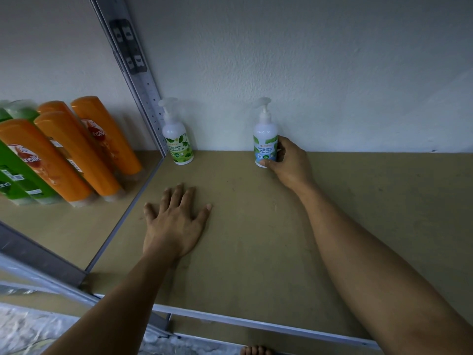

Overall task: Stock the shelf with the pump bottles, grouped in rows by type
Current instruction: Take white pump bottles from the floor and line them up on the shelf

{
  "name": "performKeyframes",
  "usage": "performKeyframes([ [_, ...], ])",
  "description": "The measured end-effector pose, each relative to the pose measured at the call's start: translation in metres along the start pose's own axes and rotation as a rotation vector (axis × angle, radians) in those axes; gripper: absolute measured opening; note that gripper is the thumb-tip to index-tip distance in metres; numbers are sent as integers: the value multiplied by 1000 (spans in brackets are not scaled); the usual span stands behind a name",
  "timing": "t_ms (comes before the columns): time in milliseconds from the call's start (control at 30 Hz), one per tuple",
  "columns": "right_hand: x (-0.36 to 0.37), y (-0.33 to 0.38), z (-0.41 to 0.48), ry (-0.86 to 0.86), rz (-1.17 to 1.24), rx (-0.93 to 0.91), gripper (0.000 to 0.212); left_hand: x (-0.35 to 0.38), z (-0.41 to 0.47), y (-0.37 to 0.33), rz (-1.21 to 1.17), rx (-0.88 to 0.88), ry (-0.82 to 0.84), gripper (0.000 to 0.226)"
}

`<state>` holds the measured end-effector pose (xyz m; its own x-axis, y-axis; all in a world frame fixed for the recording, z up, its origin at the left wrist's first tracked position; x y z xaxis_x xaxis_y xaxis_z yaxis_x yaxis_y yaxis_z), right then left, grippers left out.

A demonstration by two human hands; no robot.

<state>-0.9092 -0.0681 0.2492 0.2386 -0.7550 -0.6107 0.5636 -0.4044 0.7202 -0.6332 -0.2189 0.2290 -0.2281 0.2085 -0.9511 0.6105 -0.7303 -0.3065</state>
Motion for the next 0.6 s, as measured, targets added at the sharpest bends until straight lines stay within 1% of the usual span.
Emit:
performKeyframes([
  [367, -1, 1, -2, -6, 19, -2, 52, 2, 0, 1, 10, -4, 24, 84],
  [600, -1, 1, -3, -4, 2, 5, 51, 1, -1, 0, 17, -3, 6, 82],
])
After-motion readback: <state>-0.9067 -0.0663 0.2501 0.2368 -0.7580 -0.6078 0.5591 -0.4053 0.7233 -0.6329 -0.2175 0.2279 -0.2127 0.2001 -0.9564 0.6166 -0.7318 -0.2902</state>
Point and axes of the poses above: each hand's wrist, its own z-axis towards the middle knuckle, its own x-axis out of the palm, y = z × x, the point moved 6 cm from there along z, towards the middle knuckle, and after that the axes turned 10 degrees about -z, right-handed, at the moved point
